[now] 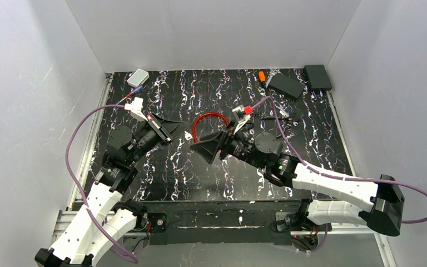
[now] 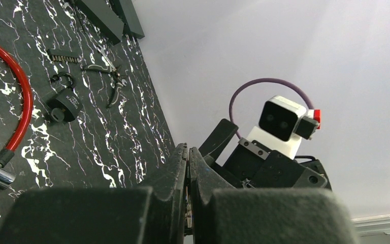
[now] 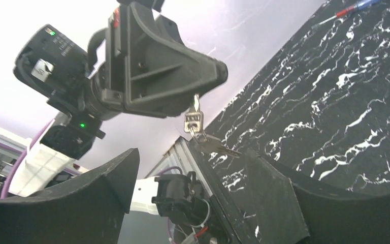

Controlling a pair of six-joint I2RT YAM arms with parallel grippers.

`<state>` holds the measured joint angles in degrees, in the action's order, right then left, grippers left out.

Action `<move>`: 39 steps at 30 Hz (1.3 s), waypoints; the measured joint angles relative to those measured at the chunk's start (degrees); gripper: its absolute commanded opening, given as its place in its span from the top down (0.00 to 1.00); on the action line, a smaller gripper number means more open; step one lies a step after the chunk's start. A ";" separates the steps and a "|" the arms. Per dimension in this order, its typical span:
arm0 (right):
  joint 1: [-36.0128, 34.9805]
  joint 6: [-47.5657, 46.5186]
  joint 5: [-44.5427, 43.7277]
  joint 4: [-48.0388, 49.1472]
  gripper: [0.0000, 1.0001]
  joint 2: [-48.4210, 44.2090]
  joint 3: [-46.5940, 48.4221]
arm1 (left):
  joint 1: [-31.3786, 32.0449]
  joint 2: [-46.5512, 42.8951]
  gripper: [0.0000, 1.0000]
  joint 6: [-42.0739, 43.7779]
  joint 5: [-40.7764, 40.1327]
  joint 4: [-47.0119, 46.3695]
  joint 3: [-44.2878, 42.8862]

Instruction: Unlock with the key

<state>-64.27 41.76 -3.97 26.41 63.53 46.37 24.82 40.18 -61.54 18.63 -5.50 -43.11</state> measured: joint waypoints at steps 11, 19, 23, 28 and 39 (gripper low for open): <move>0.94 1.55 1.09 3.50 0.37 4.13 4.26 | 0.00 0.00 1.00 -0.13 -0.24 -0.04 0.02; 1.22 1.84 1.53 3.74 0.46 6.60 5.40 | 0.00 0.00 1.00 -0.63 -0.28 -0.46 0.31; 1.22 2.12 1.84 3.61 0.50 7.37 5.40 | 0.00 0.00 1.00 -0.68 -0.44 -0.48 0.31; 1.27 2.45 1.84 3.56 0.55 7.39 5.40 | 0.00 0.00 1.00 -0.92 -0.70 -0.50 0.31; 1.66 3.17 1.88 3.56 0.73 7.48 5.40 | 0.00 0.00 1.00 -1.36 -1.11 -0.63 0.37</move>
<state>-62.61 44.93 -2.09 29.98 71.00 51.77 24.82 40.18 -62.89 17.52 -6.13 -42.74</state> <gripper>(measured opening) 0.310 0.013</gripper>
